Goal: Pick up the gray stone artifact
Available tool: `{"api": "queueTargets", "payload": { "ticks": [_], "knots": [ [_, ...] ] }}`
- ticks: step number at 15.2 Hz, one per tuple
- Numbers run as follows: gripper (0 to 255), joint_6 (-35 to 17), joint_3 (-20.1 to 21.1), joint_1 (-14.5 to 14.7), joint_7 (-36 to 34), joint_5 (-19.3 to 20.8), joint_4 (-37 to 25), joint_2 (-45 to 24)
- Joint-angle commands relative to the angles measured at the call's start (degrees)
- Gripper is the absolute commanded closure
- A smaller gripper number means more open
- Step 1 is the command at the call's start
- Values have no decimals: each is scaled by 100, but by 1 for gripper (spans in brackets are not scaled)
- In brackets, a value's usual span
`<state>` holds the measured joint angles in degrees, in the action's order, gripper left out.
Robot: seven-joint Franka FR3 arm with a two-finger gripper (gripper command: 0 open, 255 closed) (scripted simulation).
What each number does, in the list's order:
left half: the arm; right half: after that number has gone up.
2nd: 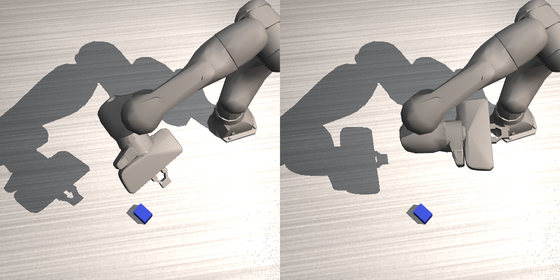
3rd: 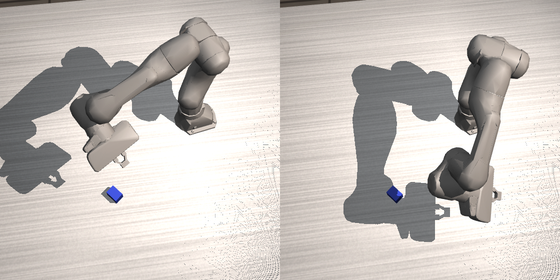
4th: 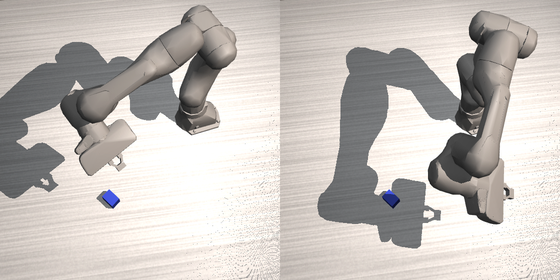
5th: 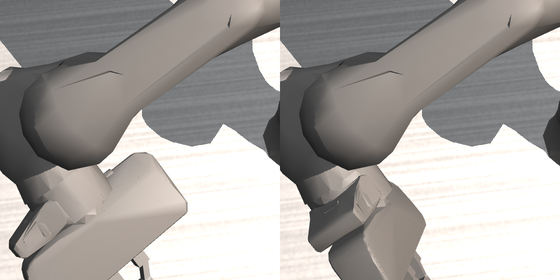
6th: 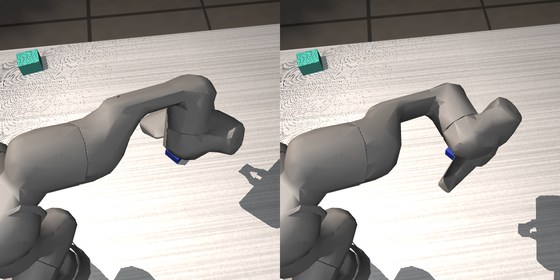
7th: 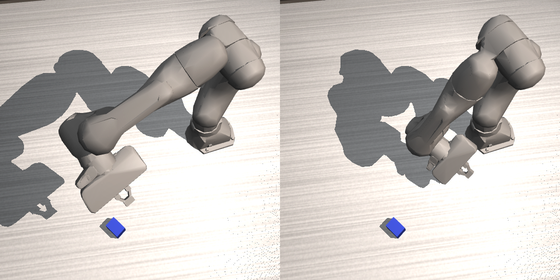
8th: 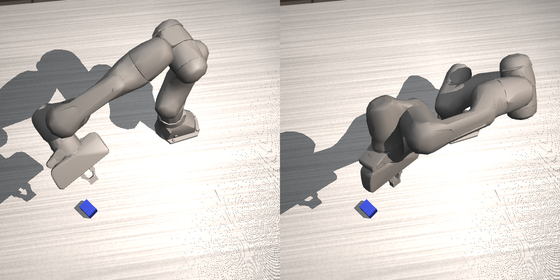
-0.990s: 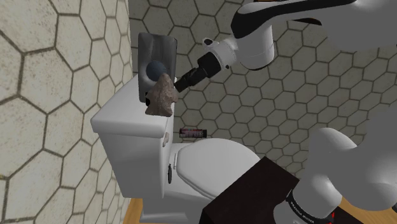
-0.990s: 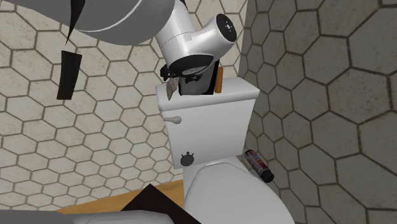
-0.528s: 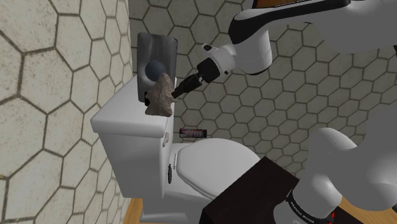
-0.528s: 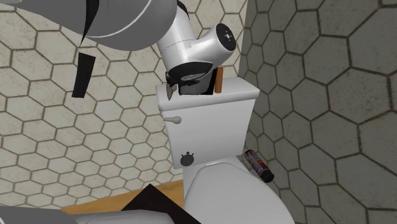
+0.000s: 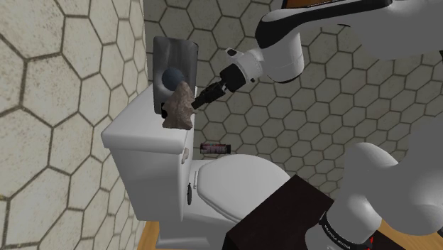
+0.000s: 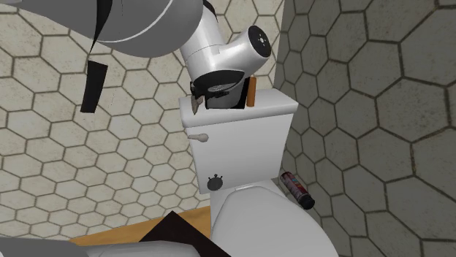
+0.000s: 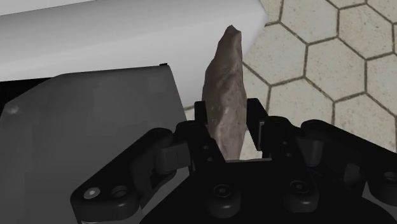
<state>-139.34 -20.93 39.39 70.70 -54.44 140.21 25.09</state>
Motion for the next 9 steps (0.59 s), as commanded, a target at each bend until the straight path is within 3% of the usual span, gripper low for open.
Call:
{"api": "queueTargets", "payload": {
  "ticks": [1,9],
  "knots": [
    [255,57,37,-33,-133,95,-65,31],
    [255,406,189,-200,-749,534,-436,191]
  ]
}}
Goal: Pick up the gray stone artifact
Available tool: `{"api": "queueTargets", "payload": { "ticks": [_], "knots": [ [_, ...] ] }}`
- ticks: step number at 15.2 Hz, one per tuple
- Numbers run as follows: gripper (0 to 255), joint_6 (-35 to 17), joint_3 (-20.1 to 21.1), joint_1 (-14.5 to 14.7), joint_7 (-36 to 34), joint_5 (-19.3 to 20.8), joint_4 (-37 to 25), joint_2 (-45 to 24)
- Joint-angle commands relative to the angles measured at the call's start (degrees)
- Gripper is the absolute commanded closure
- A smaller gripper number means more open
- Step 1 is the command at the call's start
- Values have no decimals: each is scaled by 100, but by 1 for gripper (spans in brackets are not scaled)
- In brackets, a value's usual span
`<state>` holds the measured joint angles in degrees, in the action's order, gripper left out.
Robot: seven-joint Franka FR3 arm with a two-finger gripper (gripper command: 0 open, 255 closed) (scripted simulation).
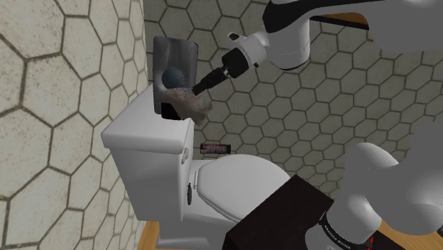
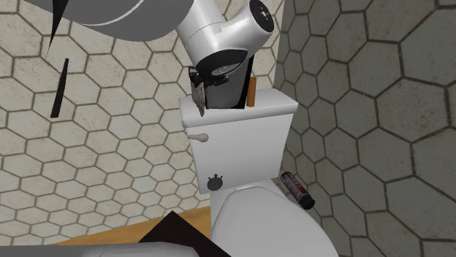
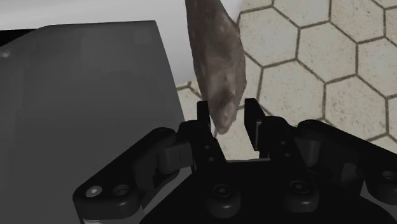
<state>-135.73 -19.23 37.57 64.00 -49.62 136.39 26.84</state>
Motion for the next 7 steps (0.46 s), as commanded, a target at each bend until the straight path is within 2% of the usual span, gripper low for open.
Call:
{"api": "queueTargets", "payload": {
  "ticks": [1,7],
  "knots": [
    [255,92,36,-37,-150,100,-106,30],
    [255,289,96,-103,-430,284,-334,77]
  ]
}}
